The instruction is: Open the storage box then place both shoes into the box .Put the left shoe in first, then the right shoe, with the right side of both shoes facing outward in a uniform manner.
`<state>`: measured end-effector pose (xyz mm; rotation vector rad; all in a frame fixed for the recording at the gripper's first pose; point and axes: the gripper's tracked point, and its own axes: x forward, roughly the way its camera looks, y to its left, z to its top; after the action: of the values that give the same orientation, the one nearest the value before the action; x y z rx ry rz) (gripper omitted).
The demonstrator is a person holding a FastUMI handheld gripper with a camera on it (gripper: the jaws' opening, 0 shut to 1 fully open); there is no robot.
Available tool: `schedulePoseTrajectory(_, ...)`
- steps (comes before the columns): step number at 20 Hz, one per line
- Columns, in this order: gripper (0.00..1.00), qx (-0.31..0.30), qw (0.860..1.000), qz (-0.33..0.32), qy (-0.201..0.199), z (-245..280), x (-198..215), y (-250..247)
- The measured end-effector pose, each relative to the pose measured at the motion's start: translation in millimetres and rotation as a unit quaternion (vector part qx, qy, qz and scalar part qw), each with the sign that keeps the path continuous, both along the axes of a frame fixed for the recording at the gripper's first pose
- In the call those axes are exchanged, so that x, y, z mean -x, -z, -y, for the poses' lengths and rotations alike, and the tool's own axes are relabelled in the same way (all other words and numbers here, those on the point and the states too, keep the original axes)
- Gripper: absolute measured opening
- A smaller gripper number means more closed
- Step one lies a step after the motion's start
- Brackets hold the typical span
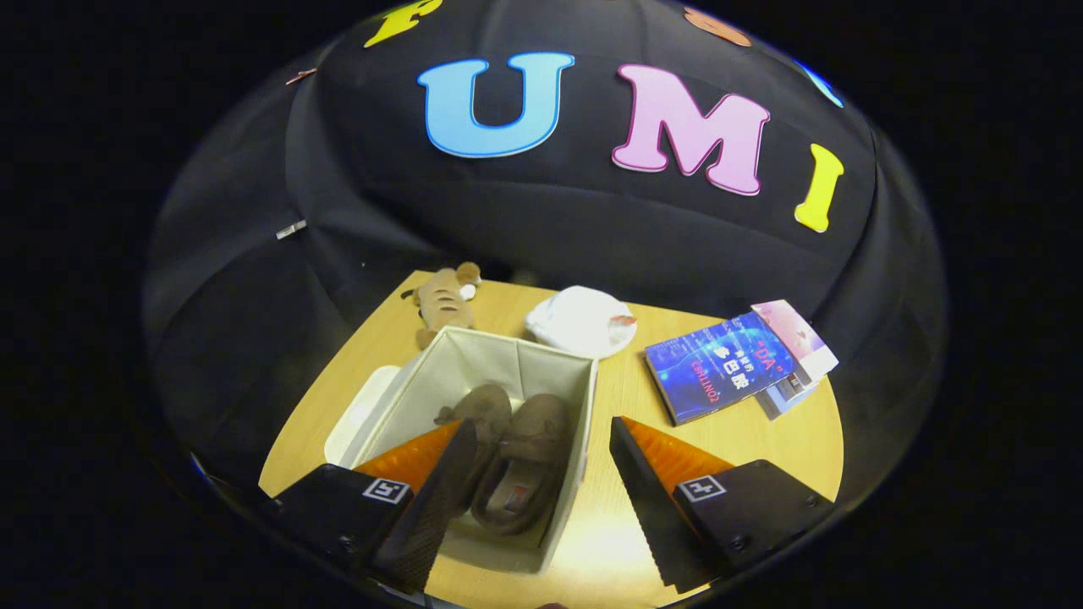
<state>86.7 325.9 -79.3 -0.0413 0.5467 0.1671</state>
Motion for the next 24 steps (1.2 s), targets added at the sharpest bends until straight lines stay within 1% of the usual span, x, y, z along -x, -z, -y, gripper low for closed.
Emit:
schedulePoseTrajectory(5, 0.98, -0.021, 0.998, 0.054, 0.008, 49.5, 14.6, -48.0)
schedulePoseTrajectory(7, 0.98, -0.029, 0.997, 0.068, 0.014, 77.7, 21.0, -57.5)
schedulePoseTrajectory(9, 0.98, -0.036, 0.996, 0.08, 0.012, 102.8, 27.9, -65.6)
schedulePoseTrajectory(12, 0.98, -0.042, 0.994, 0.1, -0.003, 134.5, 44.0, -86.7)
schedulePoseTrajectory(16, 0.99, -0.046, 0.986, 0.158, -0.023, 172.4, 70.2, -132.4)
schedulePoseTrajectory(18, 0.99, -0.047, 0.981, 0.186, -0.025, 192.9, 82.9, -150.7)
schedulePoseTrajectory(21, 0.99, -0.055, 0.976, 0.208, -0.016, 226.4, 97.1, -160.4)
schedulePoseTrajectory(24, 0.99, -0.075, 0.976, 0.205, -0.004, 260.7, 106.1, -153.4)
